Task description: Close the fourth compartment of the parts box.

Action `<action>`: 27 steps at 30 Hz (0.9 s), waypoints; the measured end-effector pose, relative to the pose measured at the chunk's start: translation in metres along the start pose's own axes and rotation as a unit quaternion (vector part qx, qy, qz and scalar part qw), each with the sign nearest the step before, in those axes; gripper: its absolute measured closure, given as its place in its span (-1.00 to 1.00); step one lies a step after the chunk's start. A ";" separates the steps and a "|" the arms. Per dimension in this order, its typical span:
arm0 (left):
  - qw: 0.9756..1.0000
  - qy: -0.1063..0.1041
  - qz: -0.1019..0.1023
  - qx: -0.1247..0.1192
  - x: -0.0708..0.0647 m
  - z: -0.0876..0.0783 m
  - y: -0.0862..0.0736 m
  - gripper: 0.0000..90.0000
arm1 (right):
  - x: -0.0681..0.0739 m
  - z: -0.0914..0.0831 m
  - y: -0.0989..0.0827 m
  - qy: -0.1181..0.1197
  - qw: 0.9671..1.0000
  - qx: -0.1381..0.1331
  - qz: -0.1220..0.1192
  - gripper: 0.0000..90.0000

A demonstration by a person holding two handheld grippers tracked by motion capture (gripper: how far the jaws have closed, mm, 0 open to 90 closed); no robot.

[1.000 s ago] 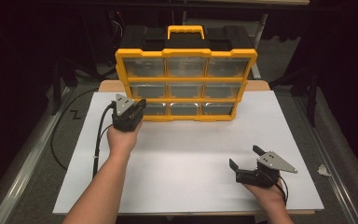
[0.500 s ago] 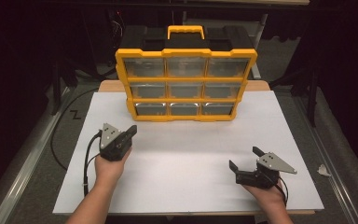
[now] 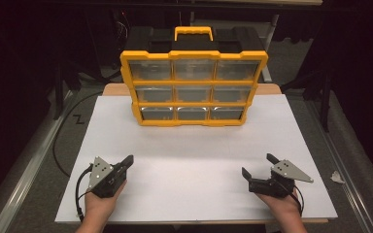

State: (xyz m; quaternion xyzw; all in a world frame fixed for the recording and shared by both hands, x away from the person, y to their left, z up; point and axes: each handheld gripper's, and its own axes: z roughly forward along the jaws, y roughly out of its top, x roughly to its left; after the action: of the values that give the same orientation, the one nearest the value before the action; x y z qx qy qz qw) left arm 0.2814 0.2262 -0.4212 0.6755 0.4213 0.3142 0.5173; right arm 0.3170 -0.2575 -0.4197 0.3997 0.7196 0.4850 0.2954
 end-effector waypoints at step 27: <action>0.999 -0.035 -0.003 0.017 0.005 0.009 -0.004 -0.64 | 0.002 -0.002 -0.001 0.002 1.000 0.001 -0.002 -0.98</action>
State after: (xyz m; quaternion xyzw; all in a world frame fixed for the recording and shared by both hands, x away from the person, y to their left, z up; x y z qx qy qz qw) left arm 0.2906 0.2267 -0.4278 0.6932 0.4102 0.2822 0.5212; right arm 0.3145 -0.2571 -0.4202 0.3976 0.7216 0.4842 0.2945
